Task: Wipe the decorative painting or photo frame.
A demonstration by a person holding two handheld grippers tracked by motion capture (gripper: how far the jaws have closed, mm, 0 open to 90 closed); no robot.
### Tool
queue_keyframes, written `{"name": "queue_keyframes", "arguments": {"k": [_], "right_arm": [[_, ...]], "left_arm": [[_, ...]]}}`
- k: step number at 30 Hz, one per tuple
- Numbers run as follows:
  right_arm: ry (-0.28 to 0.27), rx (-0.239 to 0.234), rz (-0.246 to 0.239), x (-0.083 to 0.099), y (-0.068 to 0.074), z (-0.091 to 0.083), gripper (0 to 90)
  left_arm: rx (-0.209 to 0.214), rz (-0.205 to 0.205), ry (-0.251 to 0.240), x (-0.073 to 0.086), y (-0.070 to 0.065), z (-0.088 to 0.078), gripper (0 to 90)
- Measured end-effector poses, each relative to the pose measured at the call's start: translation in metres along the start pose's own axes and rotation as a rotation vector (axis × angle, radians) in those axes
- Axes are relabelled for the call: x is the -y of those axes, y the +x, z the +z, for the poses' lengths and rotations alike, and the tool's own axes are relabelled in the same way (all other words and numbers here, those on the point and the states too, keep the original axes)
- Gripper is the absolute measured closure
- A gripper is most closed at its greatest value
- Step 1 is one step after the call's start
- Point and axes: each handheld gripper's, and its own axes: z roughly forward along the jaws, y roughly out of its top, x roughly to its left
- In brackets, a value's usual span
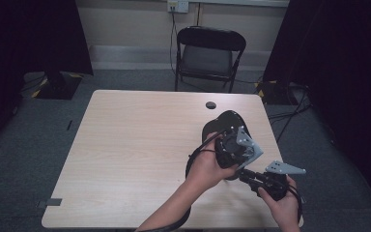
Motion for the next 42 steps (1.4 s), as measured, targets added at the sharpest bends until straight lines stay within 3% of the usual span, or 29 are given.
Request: {"name": "queue_keyframes", "arguments": {"k": [22, 30, 42], "right_arm": [[0.011, 0.000, -0.010, 0.004, -0.003, -0.008, 64.4], [0.039, -0.015, -0.017, 0.008, -0.007, -0.013, 56.3], [0.066, -0.016, -0.042, 0.008, -0.008, -0.014, 53.3]], "left_arm": [[0.051, -0.045, 0.065, 0.040, -0.002, 0.034, 82.6], [0.071, -0.063, 0.100, 0.058, -0.003, 0.050, 82.6], [0.090, -0.082, 0.142, 0.077, -0.008, 0.067, 82.5]]}}
